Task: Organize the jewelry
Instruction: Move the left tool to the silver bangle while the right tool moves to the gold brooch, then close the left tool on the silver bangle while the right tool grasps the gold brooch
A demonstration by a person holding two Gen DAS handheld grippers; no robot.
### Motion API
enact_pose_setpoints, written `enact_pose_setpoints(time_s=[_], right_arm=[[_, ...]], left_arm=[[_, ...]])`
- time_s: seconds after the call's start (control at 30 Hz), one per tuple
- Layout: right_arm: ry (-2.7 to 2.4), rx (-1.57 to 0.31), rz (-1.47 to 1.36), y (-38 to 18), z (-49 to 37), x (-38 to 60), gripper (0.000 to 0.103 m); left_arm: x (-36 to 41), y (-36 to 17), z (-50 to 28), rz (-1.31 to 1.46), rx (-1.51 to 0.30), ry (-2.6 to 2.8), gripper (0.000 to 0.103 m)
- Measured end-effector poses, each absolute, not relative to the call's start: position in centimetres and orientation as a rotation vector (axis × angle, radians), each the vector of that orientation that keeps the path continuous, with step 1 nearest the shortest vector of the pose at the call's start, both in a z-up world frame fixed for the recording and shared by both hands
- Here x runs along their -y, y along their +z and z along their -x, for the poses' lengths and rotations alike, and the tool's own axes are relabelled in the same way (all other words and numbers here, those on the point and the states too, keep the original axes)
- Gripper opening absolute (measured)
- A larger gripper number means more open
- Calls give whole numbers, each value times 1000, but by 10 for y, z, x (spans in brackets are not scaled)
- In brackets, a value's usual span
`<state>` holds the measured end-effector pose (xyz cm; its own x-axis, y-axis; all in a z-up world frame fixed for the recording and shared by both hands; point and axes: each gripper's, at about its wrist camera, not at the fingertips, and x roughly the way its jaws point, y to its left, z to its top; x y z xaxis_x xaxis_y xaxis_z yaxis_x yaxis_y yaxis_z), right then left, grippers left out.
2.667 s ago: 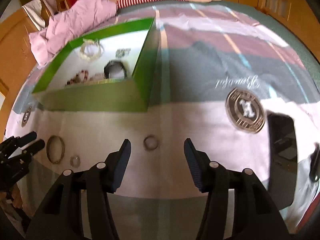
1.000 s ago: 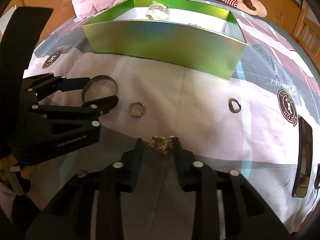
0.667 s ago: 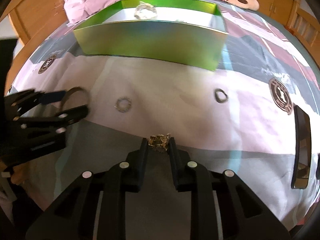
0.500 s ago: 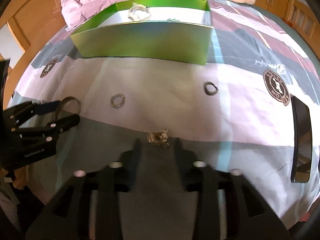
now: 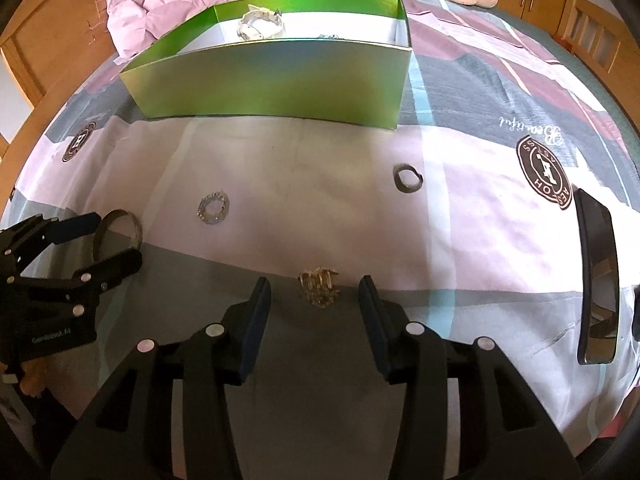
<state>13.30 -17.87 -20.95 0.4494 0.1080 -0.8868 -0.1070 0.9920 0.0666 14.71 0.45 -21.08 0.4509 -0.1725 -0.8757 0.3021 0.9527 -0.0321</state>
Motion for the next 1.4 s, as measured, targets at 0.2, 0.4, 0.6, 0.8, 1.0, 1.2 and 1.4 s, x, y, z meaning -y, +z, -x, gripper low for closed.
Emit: enact_pose_setpoints(time_s=[0.2, 0.4, 0.6, 0.8, 1.0, 1.2, 1.4], right_arm=[[129, -1095, 14, -211, -135, 174, 46], [137, -1093, -14, -209, -135, 180, 45], [124, -1090, -36, -203, -133, 188, 43], [107, -1095, -49, -196, -123, 196, 43], [53, -1115, -18, -195, -119, 203, 43], [46, -1089, -27, -201, -135, 201, 43], [115, -1065, -28, -198, -138, 184, 43]], left_arm=[[-3, -213, -148, -137, -1061, -296, 71], [-6, -211, -147, -128, -1051, -291, 61], [-5, -212, -147, -138, -1054, -289, 61], [-6, -212, -147, -135, -1056, -291, 61], [-6, -211, -147, -136, -1054, -290, 61], [-6, -212, -146, -136, -1051, -292, 62], [-7, -211, -147, -129, -1049, -295, 63]])
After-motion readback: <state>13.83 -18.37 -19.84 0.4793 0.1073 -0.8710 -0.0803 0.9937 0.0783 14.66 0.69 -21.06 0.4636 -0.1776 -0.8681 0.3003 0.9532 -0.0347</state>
